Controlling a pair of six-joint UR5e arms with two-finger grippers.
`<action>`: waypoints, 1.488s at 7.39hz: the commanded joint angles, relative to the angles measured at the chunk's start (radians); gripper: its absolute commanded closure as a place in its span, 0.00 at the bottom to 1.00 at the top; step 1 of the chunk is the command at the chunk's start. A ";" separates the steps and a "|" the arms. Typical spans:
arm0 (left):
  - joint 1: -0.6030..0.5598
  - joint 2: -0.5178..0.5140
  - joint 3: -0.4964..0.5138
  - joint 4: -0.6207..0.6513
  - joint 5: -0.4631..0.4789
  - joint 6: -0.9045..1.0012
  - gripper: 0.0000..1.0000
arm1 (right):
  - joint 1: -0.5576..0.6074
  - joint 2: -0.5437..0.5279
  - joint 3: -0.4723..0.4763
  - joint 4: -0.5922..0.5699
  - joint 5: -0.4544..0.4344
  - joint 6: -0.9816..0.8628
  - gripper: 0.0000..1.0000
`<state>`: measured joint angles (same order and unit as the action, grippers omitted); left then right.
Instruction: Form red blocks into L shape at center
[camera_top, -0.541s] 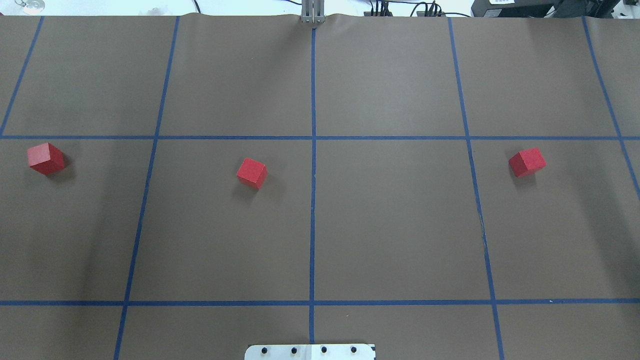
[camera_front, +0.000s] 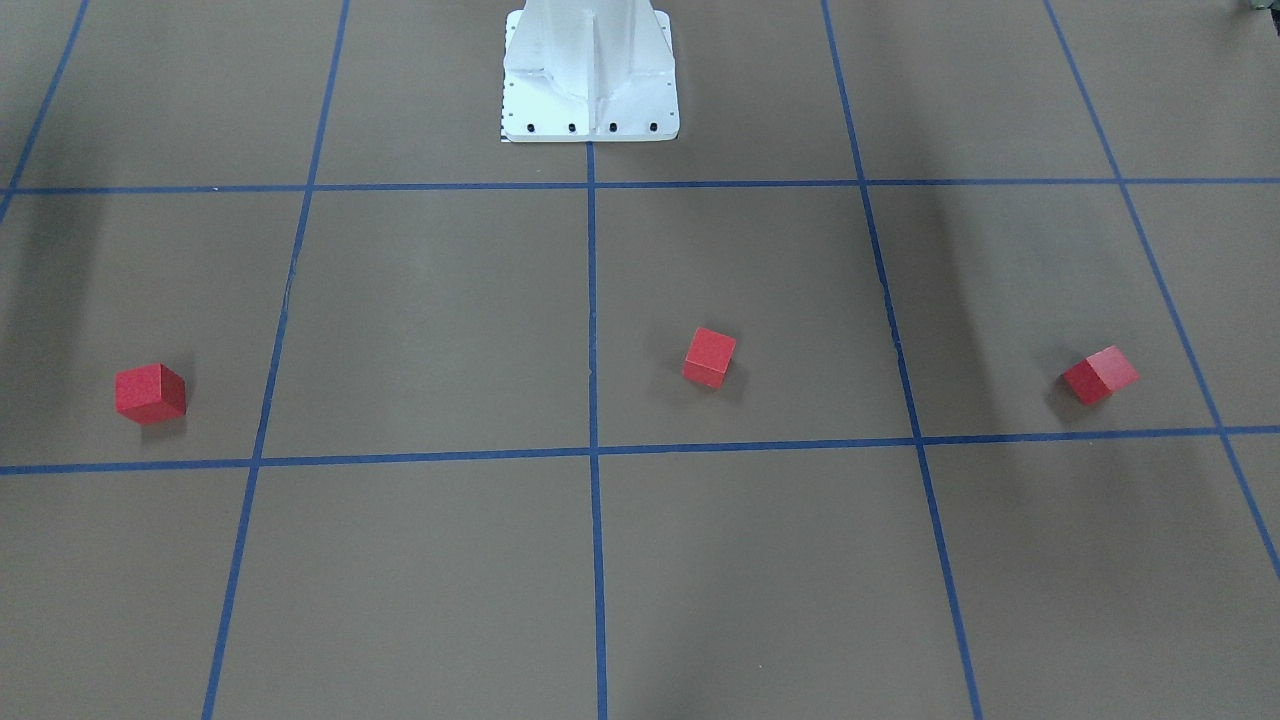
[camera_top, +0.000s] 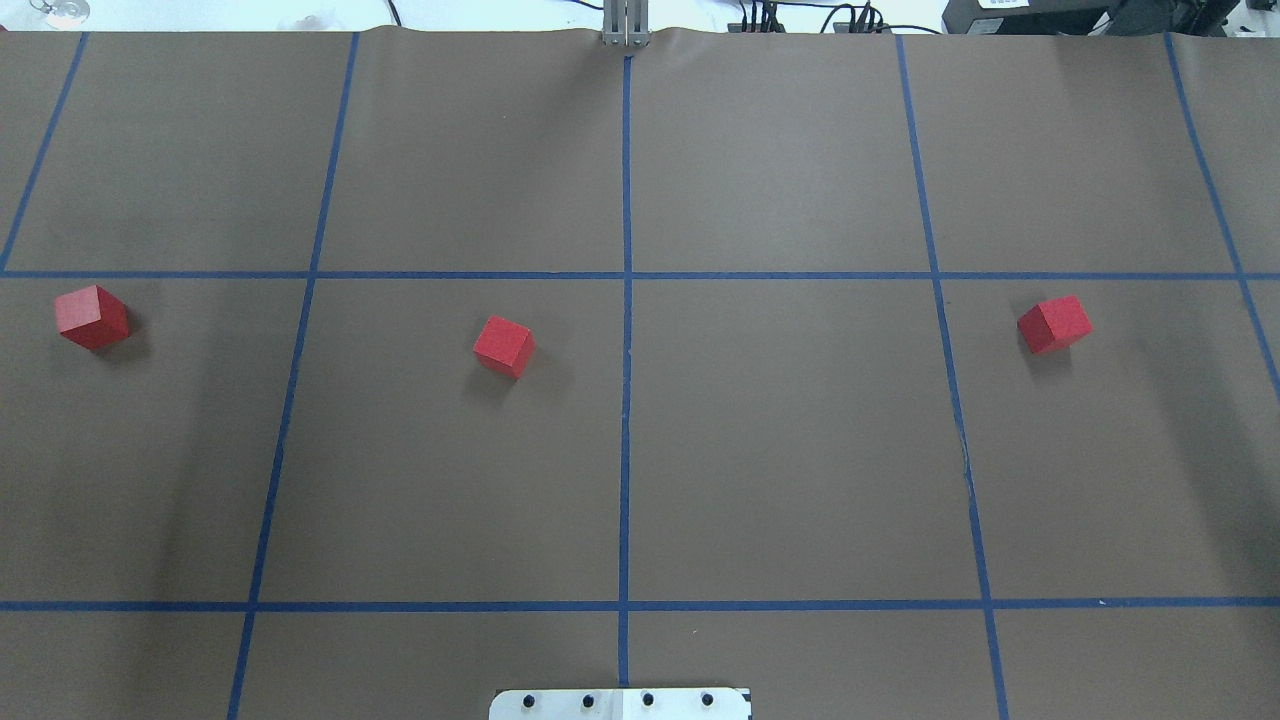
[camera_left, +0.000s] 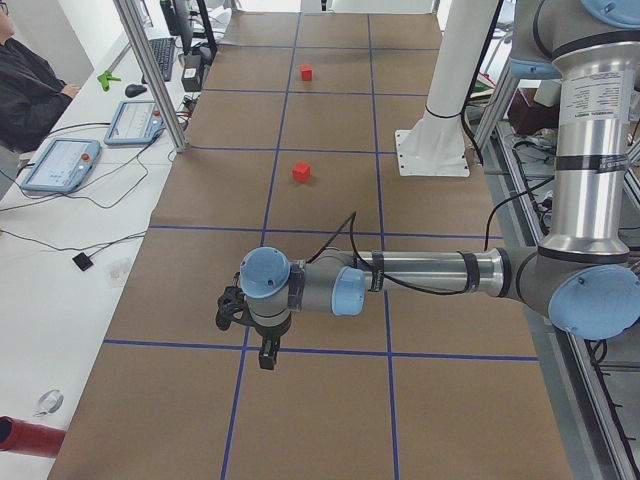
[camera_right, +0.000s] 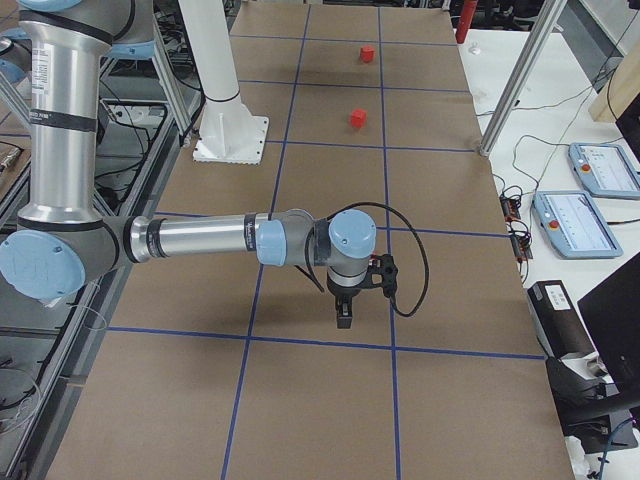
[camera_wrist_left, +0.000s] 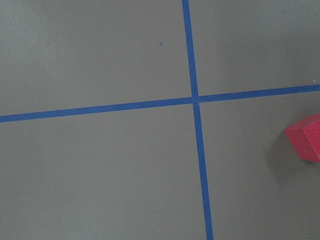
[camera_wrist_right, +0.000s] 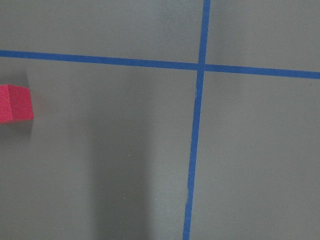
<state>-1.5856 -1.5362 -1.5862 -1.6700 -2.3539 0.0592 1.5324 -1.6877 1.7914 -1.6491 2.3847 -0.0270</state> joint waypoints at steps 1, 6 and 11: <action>0.003 -0.007 0.012 -0.017 -0.004 -0.010 0.00 | 0.000 0.005 -0.001 -0.001 -0.001 0.002 0.01; 0.178 -0.169 -0.102 -0.056 0.005 -0.159 0.00 | 0.000 0.028 0.005 0.002 0.005 0.006 0.01; 0.620 -0.465 -0.236 -0.060 0.132 -0.967 0.00 | -0.002 0.083 -0.013 0.032 0.004 0.007 0.01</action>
<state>-1.0814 -1.9335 -1.8122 -1.7293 -2.3069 -0.7864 1.5312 -1.6030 1.7844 -1.6358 2.3879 -0.0201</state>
